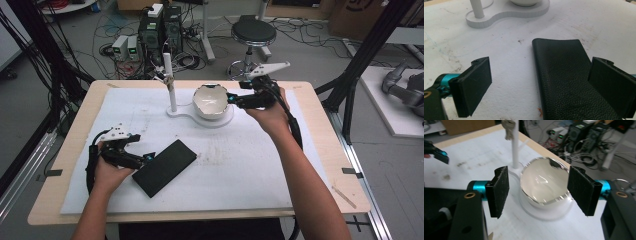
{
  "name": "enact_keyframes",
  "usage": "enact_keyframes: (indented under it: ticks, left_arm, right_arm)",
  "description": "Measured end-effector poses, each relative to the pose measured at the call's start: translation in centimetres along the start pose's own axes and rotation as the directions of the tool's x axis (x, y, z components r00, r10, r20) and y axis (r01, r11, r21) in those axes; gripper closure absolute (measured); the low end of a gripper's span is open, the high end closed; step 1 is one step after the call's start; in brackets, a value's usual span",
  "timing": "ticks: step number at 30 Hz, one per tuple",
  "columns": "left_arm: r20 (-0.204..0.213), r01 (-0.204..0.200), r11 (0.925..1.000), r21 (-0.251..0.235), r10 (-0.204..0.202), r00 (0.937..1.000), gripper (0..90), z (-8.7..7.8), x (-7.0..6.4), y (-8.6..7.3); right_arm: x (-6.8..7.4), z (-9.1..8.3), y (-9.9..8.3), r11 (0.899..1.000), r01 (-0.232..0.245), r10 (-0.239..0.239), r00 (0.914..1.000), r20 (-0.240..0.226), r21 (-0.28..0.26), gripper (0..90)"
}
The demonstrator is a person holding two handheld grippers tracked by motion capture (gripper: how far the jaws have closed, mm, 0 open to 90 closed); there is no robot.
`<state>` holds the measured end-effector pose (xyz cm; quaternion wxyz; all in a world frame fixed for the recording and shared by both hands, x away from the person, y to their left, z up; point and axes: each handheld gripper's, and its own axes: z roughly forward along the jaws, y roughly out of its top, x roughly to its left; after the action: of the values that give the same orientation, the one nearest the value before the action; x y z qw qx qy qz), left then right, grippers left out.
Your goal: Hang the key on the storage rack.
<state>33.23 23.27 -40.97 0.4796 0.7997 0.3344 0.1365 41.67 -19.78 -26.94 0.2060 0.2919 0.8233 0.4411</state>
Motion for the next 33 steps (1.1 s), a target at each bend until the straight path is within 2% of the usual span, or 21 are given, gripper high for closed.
enact_keyframes:
  ticks: [2,3,4,5,6,7,8,10,11,12,15,27,28,29,33]
  left_arm:
    - [0.001,0.001,1.0000,-0.002,-0.001,1.0000,5.0,0.0,0.0,0.0]
    - [0.002,0.002,1.0000,-0.002,-0.002,1.0000,5.0,0.0,0.0,0.0]
    - [0.003,0.001,1.0000,-0.002,-0.001,1.0000,5.0,0.0,0.0,0.0]
    - [0.004,0.001,1.0000,-0.002,-0.001,1.0000,5.0,0.0,0.0,0.0]
    - [0.005,-0.002,1.0000,0.002,0.002,1.0000,5.0,0.0,0.1,0.0]
    - [0.007,-0.001,1.0000,0.000,0.001,1.0000,5.0,0.0,0.1,0.0]
    - [0.006,0.000,1.0000,-0.001,0.000,1.0000,5.0,0.0,0.1,0.0]
    - [0.013,0.004,1.0000,-0.002,-0.004,0.9999,5.0,0.1,0.2,0.0]
    - [0.014,0.005,1.0000,-0.002,-0.005,0.9999,5.0,0.1,0.2,-0.1]
    - [0.015,0.004,1.0000,-0.001,-0.004,0.9999,5.0,0.1,0.3,-0.1]
    - [0.019,0.008,0.9999,-0.007,-0.008,0.9998,5.0,0.1,0.4,-0.1]
    - [0.031,0.008,0.9999,-0.014,-0.007,0.9995,5.0,0.1,0.4,0.2]
    - [0.031,0.005,0.9999,-0.011,-0.005,0.9995,5.0,0.1,0.5,0.2]
    - [0.032,0.007,0.9999,-0.014,-0.007,0.9995,5.0,0.2,0.4,0.3]
    - [0.040,0.005,0.9999,-0.009,-0.005,0.9992,5.0,0.4,0.4,0.4]
  right_arm:
    - [-0.2,-0.9,-1.2,1.000,-0.011,0.011,0.9998,0.016,-0.014,30.7]
    - [-0.5,-1.8,-2.7,1.000,-0.023,0.023,0.9995,0.022,-0.010,26.6]
    - [-0.5,-1.8,-2.7,1.000,-0.023,0.023,0.9995,0.022,-0.010,26.6]
    - [-0.7,-2.6,-4.1,0.999,-0.034,0.034,0.9990,0.029,-0.012,23.9]
    - [-0.7,-2.6,-4.1,0.999,-0.034,0.034,0.9990,0.029,-0.012,23.9]
    - [-0.8,-3.5,-5.7,0.999,-0.046,0.047,0.9983,0.034,-0.024,23.0]
    - [-0.8,-3.9,-6.4,0.998,-0.053,0.054,0.9976,0.042,-0.028,22.0]
    - [-0.8,-4.2,-7.0,0.998,-0.056,0.057,0.9974,0.044,-0.037,22.0]
    - [-0.8,-4.9,-8.8,0.996,-0.073,0.075,0.9956,0.055,-0.049,21.8]
    - [-0.8,-4.9,-8.8,0.996,-0.073,0.075,0.9956,0.055,-0.049,21.8]
    - [-0.5,-5.7,-11.6,0.993,-0.092,0.098,0.9922,0.076,-0.076,21.4]
    - [-0.5,-6.9,-15.8,0.981,-0.128,0.144,0.9843,0.103,-0.144,20.1]
    - [-0.5,-6.8,-16.2,0.981,-0.135,0.151,0.9829,0.105,-0.141,20.0]
    - [-0.7,-6.6,-16.5,0.982,-0.147,0.159,0.9819,0.104,-0.115,20.0]
    - [-0.9,-6.6,-17.0,0.983,-0.152,0.163,0.9803,0.111,-0.106,20.0]
